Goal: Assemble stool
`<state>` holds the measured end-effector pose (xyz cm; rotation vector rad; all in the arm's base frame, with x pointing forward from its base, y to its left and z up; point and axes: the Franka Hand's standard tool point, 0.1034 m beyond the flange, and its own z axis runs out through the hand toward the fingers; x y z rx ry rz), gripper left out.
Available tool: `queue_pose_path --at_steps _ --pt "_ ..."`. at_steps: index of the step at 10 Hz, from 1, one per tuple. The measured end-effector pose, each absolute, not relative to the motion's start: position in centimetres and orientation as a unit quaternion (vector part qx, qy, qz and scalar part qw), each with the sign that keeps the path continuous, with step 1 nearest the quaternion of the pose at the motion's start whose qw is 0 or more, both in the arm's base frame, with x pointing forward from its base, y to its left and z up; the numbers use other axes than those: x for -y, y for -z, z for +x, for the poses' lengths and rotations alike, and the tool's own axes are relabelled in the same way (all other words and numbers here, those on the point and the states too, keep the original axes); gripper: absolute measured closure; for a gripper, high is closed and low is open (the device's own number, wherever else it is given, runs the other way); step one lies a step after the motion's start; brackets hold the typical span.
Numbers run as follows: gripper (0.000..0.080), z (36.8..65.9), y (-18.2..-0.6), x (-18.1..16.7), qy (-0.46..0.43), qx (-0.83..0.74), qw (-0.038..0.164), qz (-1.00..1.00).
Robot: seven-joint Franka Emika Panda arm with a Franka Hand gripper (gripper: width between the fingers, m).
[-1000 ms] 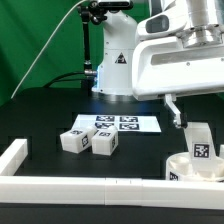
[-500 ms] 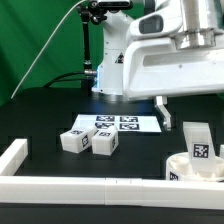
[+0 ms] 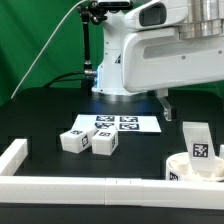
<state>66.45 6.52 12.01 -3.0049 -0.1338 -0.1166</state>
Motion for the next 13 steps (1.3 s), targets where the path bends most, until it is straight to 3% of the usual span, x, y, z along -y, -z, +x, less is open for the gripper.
queue_pose_path --at_steps 2,3,8,10,13 --pt "0.015 66.1 -10.9 -6.2 0.057 0.109 0.051 -0.991" --pt "0.015 66.2 -10.9 -6.0 0.061 0.183 0.039 -0.98" --pt "0.015 66.1 -10.8 -5.8 0.063 0.349 0.02 -0.935" --pt "0.015 65.9 -10.8 -6.8 0.057 0.459 0.0 -0.887" --pt "0.015 65.7 -10.8 -7.9 0.052 0.549 -0.011 -0.834"
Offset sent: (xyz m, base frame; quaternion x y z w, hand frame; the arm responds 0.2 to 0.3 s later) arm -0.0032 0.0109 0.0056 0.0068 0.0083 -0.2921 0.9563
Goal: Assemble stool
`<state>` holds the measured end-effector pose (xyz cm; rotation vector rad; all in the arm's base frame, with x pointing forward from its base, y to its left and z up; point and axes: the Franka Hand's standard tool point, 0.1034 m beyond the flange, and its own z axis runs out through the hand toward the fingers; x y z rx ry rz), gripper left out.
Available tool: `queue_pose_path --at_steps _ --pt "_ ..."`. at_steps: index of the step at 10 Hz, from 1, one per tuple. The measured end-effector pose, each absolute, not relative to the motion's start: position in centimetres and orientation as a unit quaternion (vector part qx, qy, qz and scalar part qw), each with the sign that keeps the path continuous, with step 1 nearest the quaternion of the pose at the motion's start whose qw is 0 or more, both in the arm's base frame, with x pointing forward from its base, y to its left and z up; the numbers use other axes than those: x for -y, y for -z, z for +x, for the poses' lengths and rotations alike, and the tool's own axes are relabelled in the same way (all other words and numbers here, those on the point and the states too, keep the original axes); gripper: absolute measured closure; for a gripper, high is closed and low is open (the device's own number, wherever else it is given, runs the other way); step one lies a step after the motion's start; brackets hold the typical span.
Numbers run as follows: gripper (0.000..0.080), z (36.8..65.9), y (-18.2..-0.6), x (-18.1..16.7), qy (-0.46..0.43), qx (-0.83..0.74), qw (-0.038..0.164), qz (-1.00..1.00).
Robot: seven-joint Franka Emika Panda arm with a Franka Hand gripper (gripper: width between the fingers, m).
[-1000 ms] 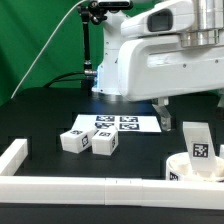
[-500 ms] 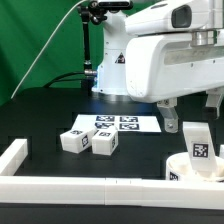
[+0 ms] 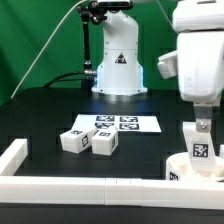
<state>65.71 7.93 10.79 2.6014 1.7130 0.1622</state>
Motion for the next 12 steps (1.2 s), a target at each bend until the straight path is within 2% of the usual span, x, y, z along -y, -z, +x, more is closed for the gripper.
queue_pose_path --at_steps 3,6,9,10,11,12 --pt "0.015 65.7 -10.5 -7.5 -0.049 -0.563 0.013 0.825" --pt "0.015 65.2 -9.2 -7.6 -0.048 -0.568 0.01 0.822" --pt "0.016 65.2 -9.0 -7.4 -0.047 -0.566 0.011 0.823" --pt "0.0317 65.2 -9.0 -7.4 -0.047 -0.566 0.011 0.823" --pt "0.0317 65.2 -9.0 -7.4 -0.047 -0.566 0.011 0.823" --pt "0.0459 65.2 -9.1 -7.4 -0.047 -0.565 0.011 0.823"
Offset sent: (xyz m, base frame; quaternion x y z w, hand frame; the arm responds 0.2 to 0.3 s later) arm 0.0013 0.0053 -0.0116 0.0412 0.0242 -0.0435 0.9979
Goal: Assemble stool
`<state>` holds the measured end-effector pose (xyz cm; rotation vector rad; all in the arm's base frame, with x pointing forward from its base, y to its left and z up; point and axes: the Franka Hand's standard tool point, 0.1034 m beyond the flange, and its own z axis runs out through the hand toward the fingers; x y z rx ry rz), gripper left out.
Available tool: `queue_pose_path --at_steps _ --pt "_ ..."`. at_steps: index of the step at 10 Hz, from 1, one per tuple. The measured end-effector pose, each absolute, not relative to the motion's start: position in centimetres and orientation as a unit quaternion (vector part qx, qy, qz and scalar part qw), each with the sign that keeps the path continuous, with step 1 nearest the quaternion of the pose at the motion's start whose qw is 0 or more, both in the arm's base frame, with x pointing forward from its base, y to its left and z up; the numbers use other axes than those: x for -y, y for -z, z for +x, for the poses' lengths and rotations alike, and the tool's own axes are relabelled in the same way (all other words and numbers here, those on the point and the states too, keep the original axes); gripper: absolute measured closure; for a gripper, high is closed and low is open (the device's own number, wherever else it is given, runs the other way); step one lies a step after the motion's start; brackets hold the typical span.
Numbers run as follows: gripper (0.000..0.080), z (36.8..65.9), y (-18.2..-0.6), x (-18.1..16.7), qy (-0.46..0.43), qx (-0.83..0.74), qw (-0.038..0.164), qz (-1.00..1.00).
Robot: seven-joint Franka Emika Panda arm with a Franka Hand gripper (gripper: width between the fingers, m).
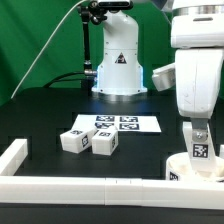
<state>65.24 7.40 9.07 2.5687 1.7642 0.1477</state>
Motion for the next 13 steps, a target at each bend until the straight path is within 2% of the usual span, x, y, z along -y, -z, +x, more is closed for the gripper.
queue_pose_path --at_steps 5,13 --pt "0.0459 65.2 -9.1 -7.4 -0.048 -0.515 0.007 0.856" --pt "0.0458 65.1 -9.0 -9.0 -0.052 -0.072 -0.026 0.996"
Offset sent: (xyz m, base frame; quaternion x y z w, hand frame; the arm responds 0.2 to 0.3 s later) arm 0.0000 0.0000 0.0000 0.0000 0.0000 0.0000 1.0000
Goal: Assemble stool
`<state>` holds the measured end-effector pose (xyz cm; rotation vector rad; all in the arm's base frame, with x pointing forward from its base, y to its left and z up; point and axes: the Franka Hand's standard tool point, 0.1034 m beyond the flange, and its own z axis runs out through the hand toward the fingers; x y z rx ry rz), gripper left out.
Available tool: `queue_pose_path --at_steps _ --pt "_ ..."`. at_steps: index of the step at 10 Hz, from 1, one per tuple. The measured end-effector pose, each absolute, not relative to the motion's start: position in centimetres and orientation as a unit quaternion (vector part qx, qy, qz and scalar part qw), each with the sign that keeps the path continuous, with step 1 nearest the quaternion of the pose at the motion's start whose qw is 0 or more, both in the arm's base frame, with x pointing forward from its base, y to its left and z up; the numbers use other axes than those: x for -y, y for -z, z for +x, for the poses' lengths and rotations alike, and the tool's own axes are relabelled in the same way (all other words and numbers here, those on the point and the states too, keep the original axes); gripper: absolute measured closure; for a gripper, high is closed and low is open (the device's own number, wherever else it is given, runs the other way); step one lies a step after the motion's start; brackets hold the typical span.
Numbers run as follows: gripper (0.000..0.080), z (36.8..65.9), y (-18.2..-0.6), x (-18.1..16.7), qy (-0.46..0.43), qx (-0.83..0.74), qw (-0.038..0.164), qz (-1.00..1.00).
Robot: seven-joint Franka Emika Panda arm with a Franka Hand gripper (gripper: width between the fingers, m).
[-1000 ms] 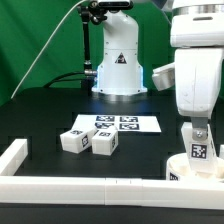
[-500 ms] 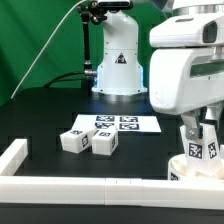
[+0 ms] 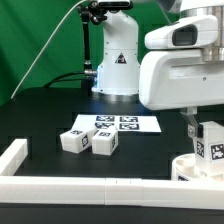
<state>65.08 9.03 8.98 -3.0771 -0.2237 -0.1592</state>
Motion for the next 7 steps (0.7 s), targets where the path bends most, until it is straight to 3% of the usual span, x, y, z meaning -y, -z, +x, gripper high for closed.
queue_pose_path --at_steps 7 --pt "0.0458 65.0 -8.97 -9.45 0.041 -0.142 0.047 -0.988"
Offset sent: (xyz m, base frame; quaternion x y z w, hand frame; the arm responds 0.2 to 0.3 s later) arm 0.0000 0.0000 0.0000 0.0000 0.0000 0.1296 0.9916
